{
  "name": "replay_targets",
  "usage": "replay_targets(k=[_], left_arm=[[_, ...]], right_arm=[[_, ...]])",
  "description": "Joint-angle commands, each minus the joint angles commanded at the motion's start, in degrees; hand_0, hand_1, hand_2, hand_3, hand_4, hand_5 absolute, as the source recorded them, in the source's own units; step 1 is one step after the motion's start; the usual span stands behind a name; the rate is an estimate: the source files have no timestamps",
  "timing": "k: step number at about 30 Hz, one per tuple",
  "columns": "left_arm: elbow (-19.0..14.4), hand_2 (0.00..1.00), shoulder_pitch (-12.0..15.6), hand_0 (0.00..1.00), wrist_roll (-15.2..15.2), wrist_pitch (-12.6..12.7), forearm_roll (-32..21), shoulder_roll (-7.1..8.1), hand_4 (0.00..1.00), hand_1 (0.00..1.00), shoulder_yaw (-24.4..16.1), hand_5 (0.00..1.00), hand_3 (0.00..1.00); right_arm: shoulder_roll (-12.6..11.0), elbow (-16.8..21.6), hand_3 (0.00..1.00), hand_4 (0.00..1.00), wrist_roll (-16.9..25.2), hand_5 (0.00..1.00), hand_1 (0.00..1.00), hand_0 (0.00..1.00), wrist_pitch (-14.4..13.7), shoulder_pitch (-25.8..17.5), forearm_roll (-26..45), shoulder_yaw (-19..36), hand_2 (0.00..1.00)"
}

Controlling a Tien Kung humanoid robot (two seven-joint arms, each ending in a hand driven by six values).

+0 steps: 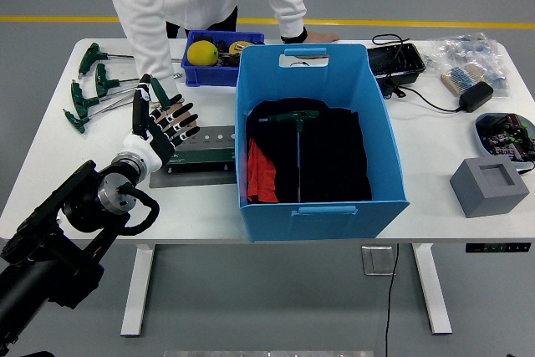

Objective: Lift tool from toolbox,place it in box,lift tool from toolbox,place it in box

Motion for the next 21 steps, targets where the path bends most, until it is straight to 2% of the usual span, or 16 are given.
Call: replay_targets(k=[4,5,11,12,21], left_arm=[[-1.0,0.533,0.0,0.320,0.1,0.2,0.6,0.09,0.998,0.449,-0.2,0.770,0.612],[-1.4,0.504,-0.1,0.306,0.0,0.4,0.6,0.13,0.998,0.404,-0.3,0.635,0.552],[-2.5,0.504,-0.3,0.306,-0.3,1.2,0.4,0.46,0.998,0.404,-0.4,0.635,0.552],[-2.8,0.470,-0.3,0.286,-0.4,1.5,0.2,0.53,0.998,0.383,-0.4,0.527,0.458],[-5.7,0.443,-0.9,0.276,-1.1,3.8,-2.7,1.65,0.998,0.356,-0.6,0.517,0.422]], right_arm=[[0.0,0.0,0.570,0.770,0.0,0.695,0.665,0.682,0.0,0.0,-0.1,0.0,0.722],[0.0,0.0,0.570,0.770,0.0,0.694,0.666,0.682,0.0,0.0,0.0,0.0,0.721],[0.0,0.0,0.570,0.770,0.0,0.694,0.666,0.682,0.0,0.0,0.2,-0.1,0.721],[0.0,0.0,0.570,0.770,0.0,0.693,0.665,0.682,0.0,0.0,0.2,-0.1,0.721],[0.0,0.0,0.570,0.770,0.1,0.694,0.664,0.682,0.0,-0.1,0.2,-0.1,0.721]])
